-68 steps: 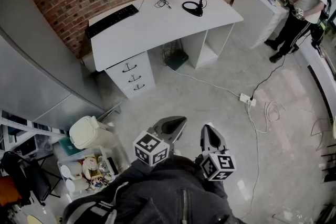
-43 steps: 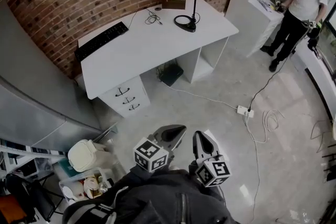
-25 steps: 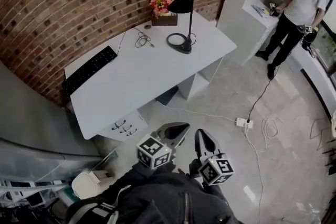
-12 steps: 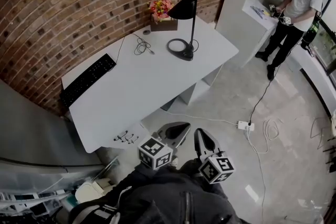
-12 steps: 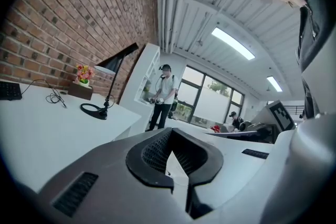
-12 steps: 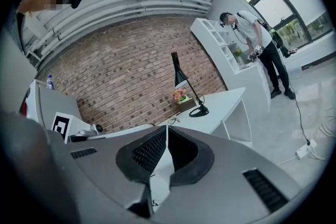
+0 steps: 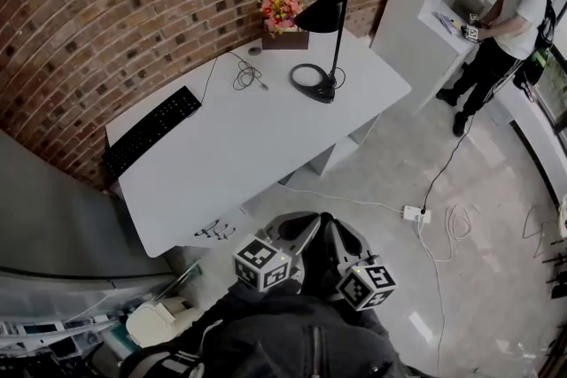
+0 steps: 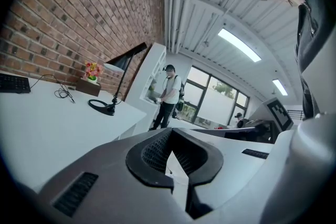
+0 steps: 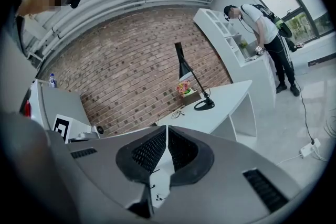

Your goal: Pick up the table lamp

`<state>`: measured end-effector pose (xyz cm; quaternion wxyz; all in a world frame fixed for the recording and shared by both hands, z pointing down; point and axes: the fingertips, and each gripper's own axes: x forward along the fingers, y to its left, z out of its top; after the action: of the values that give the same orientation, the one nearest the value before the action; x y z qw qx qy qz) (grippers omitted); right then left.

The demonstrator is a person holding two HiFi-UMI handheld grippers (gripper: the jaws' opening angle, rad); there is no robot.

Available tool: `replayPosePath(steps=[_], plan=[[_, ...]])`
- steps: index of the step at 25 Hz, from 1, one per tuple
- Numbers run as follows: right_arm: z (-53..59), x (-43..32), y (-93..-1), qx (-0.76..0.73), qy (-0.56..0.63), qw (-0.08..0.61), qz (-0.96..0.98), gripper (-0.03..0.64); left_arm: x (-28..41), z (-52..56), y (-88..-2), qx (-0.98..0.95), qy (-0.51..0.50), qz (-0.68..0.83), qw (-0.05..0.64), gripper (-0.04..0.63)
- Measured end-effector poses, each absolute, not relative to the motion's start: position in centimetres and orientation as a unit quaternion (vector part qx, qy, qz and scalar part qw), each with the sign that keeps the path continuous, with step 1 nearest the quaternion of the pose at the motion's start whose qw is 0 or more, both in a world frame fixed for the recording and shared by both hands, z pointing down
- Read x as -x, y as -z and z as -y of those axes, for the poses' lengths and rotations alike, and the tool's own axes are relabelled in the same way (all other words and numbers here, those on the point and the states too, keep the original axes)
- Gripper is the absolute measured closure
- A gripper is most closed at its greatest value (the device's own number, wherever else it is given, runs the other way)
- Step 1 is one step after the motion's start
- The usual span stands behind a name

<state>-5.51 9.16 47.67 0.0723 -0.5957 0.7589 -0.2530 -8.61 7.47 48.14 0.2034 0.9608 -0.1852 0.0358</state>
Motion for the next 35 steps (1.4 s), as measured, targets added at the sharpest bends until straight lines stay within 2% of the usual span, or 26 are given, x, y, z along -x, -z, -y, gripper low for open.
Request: replayPosePath(steps=[12, 35], plan=[[-6.9, 4.7, -48.3, 0.584, 0.257, 0.084, -0.765, 0.603, 7.1, -5.2, -49.0, -0.960, -0.041, 0.189, 0.200, 0.588], [5.8, -8.5, -48.1, 0.584, 0.271, 0.096, -0.759, 0.603, -5.6, 7.4, -48.5, -0.958, -0.049, 0.191, 0.208, 0.588]])
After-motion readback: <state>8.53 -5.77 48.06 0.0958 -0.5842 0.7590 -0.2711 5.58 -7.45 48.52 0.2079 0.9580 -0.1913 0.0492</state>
